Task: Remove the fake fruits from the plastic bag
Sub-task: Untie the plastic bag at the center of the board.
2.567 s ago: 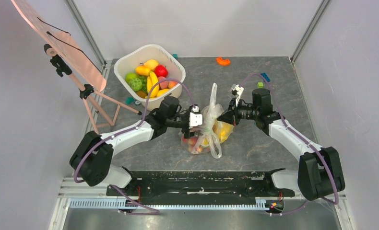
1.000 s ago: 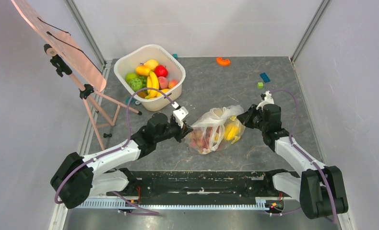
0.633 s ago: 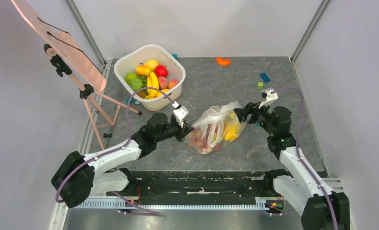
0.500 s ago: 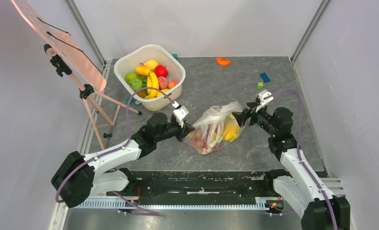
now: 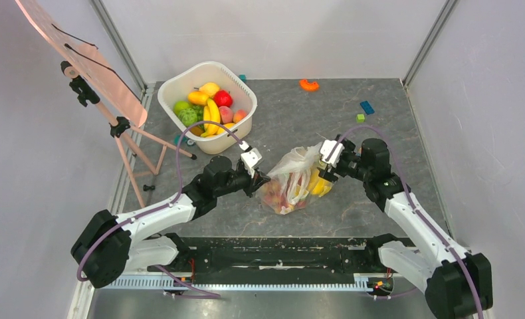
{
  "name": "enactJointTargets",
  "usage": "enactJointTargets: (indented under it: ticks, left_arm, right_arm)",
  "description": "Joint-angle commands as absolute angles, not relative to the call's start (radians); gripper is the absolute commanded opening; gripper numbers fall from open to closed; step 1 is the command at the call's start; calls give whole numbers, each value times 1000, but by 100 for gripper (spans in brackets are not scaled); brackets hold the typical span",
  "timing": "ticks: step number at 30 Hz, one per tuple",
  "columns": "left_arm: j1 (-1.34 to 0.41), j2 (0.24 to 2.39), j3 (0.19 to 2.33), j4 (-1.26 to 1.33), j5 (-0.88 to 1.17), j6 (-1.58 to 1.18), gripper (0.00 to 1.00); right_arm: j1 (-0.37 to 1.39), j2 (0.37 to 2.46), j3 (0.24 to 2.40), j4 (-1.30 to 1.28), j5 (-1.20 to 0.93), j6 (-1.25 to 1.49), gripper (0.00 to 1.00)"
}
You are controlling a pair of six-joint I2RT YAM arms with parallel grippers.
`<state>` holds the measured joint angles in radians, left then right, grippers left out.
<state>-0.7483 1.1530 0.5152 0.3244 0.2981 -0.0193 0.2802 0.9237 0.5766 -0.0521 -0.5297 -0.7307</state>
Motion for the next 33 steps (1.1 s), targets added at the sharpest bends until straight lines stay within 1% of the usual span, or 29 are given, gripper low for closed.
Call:
enactJointTargets:
  ticks: [1,5,8,9,11,14,19,20,21,23,25,27,29,31,33]
  left_arm:
    - [-750,1155,555,367,324,40,2]
    - [-749,1155,555,359,324,49,2]
    - [-750,1150,553,357,325,54,2]
    - [-750,1150,553,357,325,54,2]
    - [-750,1150,554,357,325,54,2]
    - [-750,1152,554,357,327,53,2]
    - [-750,1157,562,353,303,18,2]
    - [-750,1161,570,348,281,11,2]
    - [-750,1166,578,334,254,-31,2]
    - [-750,1178,603,304,216,-57,2]
    - [-750,1179,617,279,186,-77,2]
    - [-750,1166,615,274,152,-95,2]
    - [-750,1146,607,274,106,-116,2]
    - [-750,1120,597,275,71,-125,2]
    - [-750,1096,584,276,38,-133,2]
  right_arm:
    - [293,1004,685,-147,-418,-917,83]
    - [301,1060,732,-145,-392,-952,80]
    - [304,1077,745,-104,-398,-951,79]
    - [305,1084,748,-93,-396,-949,78]
    - [307,1097,756,-77,-395,-946,72]
    - [308,1113,756,-46,-402,-923,54]
    - [308,1133,747,-8,-435,-807,12]
    - [308,1131,738,32,-442,-763,5]
    - [308,1127,728,68,-440,-714,2]
    - [308,1106,689,170,-399,-552,0]
    - [308,1080,647,285,-294,-386,0]
    - [309,1054,616,347,-198,-266,0]
    - [307,1031,600,366,-50,-134,0]
    - [305,1017,601,339,37,-25,0]
    - [305,1002,597,316,72,68,0]
